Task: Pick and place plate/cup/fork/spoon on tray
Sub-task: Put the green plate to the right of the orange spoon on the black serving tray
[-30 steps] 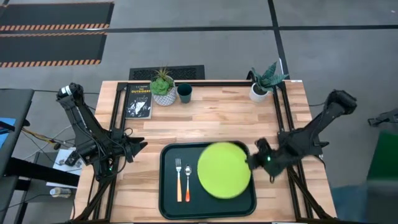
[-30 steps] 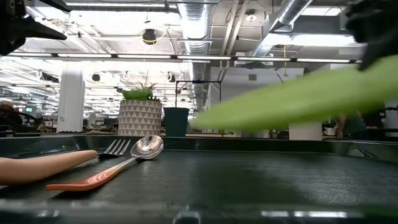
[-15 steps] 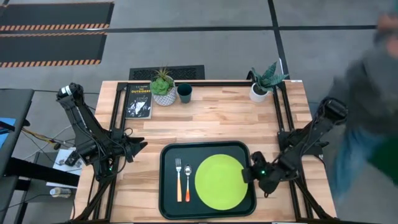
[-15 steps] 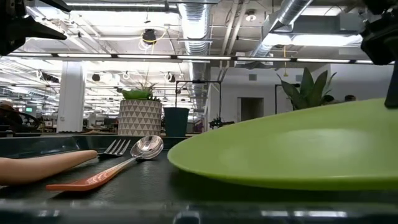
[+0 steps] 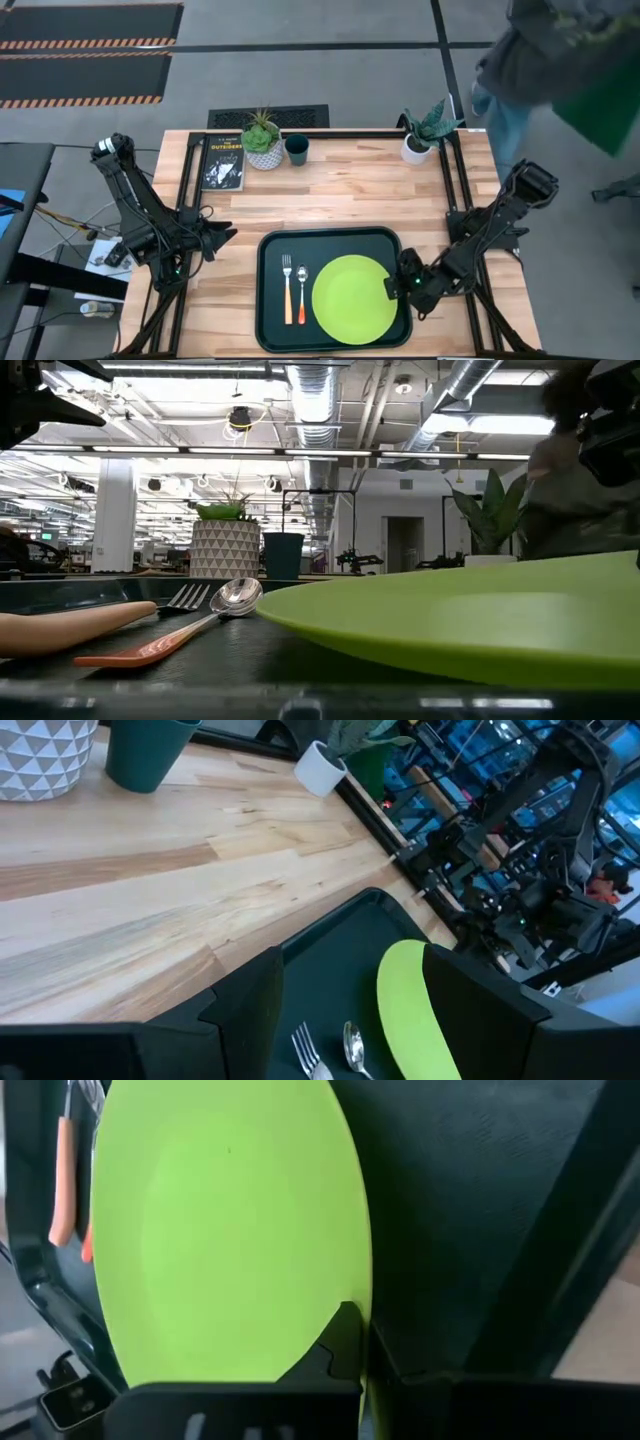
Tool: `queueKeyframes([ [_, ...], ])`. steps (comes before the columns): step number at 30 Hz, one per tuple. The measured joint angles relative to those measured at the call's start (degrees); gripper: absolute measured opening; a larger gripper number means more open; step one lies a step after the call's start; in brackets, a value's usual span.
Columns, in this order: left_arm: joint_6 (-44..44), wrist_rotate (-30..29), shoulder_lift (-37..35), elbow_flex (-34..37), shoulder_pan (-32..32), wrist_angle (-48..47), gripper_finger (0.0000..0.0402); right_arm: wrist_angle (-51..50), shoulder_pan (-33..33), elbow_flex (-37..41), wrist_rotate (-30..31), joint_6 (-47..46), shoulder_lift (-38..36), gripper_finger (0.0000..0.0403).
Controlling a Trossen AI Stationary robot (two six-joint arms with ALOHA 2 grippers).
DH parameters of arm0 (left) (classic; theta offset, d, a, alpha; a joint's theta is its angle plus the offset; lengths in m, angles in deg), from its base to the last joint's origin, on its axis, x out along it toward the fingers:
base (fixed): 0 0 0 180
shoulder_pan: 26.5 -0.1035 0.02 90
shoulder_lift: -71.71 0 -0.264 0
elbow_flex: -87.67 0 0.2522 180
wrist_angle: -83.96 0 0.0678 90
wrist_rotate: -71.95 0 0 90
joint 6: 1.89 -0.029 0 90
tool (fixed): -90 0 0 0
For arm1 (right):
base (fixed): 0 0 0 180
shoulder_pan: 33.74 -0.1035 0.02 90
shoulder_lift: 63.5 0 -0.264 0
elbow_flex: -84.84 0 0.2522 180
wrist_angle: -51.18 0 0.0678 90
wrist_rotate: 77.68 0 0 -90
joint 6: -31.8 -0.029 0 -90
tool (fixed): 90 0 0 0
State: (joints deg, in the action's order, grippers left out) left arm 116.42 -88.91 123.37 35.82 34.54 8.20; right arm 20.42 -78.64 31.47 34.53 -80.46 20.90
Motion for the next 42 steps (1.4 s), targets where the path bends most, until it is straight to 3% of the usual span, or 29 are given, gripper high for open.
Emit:
queueKeyframes([
  [25, -0.2, 0.0, 0.0, 0.0, 0.0, 0.0, 0.0229, -0.4, 3.5, 0.0, -1.5, 5.8, 0.8, 0.0014],
  [34, -0.2, 0.0, 0.0, 0.0, 0.0, -0.1, 0.0229, -1.4, 3.5, 0.1, -3.0, 6.3, 0.8, 0.0063],
  [42, -0.2, 0.0, 0.0, 0.0, 0.0, -0.1, 0.0229, -1.6, 3.5, 0.1, -3.0, 7.0, 0.8, 0.0072],
])
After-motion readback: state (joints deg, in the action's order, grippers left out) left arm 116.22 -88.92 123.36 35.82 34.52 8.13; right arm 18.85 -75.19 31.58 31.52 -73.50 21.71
